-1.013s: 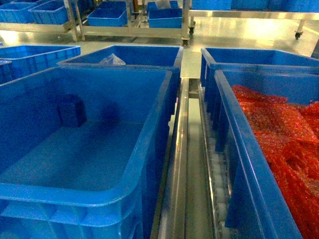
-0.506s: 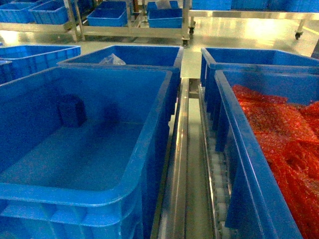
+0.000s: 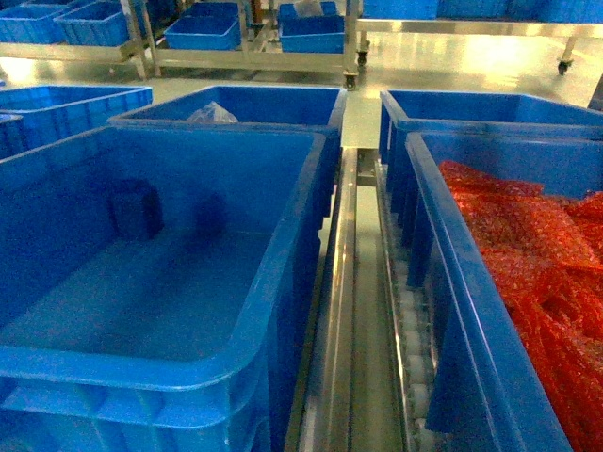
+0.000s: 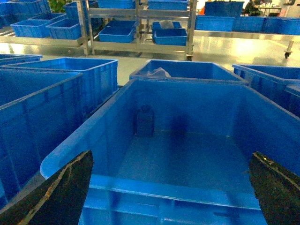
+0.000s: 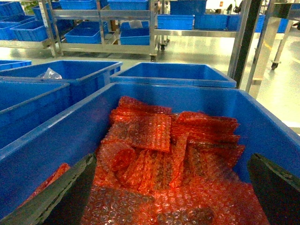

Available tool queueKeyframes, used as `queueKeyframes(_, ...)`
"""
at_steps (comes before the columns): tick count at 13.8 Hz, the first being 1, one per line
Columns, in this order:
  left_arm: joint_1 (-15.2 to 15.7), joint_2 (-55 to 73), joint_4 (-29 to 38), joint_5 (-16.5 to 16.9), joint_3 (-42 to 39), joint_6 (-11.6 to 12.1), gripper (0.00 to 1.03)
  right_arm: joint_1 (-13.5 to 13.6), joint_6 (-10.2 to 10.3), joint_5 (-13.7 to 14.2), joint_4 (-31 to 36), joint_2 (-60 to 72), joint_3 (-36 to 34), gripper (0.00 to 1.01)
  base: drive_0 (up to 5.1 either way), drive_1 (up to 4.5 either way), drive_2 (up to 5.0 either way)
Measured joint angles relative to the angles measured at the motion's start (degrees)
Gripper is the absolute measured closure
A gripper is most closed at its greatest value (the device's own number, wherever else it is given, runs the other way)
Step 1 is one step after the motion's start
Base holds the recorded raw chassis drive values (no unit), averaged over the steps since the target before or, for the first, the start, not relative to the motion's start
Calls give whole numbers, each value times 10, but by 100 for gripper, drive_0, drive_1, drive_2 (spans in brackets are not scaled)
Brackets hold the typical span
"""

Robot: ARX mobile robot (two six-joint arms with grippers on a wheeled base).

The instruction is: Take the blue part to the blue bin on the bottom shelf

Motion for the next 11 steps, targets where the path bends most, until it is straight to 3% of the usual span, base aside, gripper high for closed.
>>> queueKeyframes(11, 0, 0, 0, 0, 0, 0, 5, 0, 0, 0, 0, 0, 0, 3, 0, 0, 0)
